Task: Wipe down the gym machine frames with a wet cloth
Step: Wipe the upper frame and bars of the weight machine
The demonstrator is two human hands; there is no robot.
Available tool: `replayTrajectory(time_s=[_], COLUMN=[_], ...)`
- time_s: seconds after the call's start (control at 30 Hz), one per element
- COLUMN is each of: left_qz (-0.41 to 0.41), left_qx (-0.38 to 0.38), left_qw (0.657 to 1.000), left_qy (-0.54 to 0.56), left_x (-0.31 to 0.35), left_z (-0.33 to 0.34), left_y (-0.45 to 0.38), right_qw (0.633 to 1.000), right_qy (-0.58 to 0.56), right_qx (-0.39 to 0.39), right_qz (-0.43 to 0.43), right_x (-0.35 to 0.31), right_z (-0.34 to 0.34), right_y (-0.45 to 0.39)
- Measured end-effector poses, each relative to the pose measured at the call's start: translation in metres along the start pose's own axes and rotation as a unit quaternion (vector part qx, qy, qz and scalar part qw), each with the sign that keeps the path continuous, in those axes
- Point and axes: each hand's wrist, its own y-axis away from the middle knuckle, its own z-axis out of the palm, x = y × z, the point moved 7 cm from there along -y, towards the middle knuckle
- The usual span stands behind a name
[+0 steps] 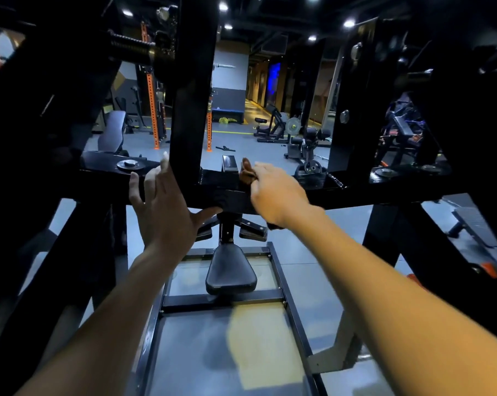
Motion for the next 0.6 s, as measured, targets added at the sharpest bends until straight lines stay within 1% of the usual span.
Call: replayTrajectory(time_s=[0.07, 0.17, 0.23, 0.27, 0.3, 0.33, 0.4, 0.43, 0.47, 0.5, 0.53, 0.6], left_qz=[0.001, 0.001, 0.001, 0.002, 0.002, 0.002, 0.004, 0.006, 0.009, 0.011, 0.013, 0.015], left_qx=[0.000, -0.004, -0.004, -0.004, -0.003, -0.004, -0.006, -0.007, -0.009, -0.009, -0.007, -0.007], left_qw=[1.000, 1.000, 1.000, 1.000, 1.000, 1.000, 1.000, 1.000, 1.000, 1.000, 1.000, 1.000], left_qy=[0.006, 0.002, -0.003, -0.007, -0.010, -0.012, -0.018, -0.021, -0.023, -0.023, -0.022, -0.027], left_x=[0.000, 0.000, 0.000, 0.001, 0.000, 0.001, -0.001, -0.002, -0.001, -0.001, 0.000, 0.001], left_z=[-0.001, -0.002, -0.001, 0.000, 0.000, 0.001, 0.001, 0.001, 0.001, 0.001, 0.000, -0.001], left_y=[0.000, 0.000, 0.000, 0.000, 0.000, 0.000, -0.001, -0.001, -0.001, -0.001, -0.001, 0.000], right_qw=[0.998, 0.987, 0.978, 0.975, 0.975, 0.981, 0.996, 0.999, 1.000, 1.000, 0.998, 0.976], right_qy=[0.043, 0.075, 0.086, 0.067, 0.035, 0.006, -0.010, -0.012, -0.020, 0.002, 0.056, 0.210], right_qx=[-0.012, 0.021, 0.054, 0.076, 0.086, 0.082, 0.047, 0.028, 0.005, -0.011, -0.016, 0.002], right_qz=[0.036, 0.137, 0.184, 0.200, 0.200, 0.175, 0.071, 0.033, 0.020, 0.023, 0.032, 0.059], right_x=[0.035, 0.084, 0.076, 0.062, 0.042, 0.020, -0.018, -0.025, -0.018, -0.004, 0.015, 0.059], right_z=[-0.019, -0.047, -0.048, -0.042, -0.032, -0.019, 0.002, 0.003, -0.001, -0.008, -0.016, -0.036], right_y=[0.006, 0.020, 0.022, 0.022, 0.020, 0.016, 0.010, 0.009, 0.009, 0.009, 0.009, 0.008])
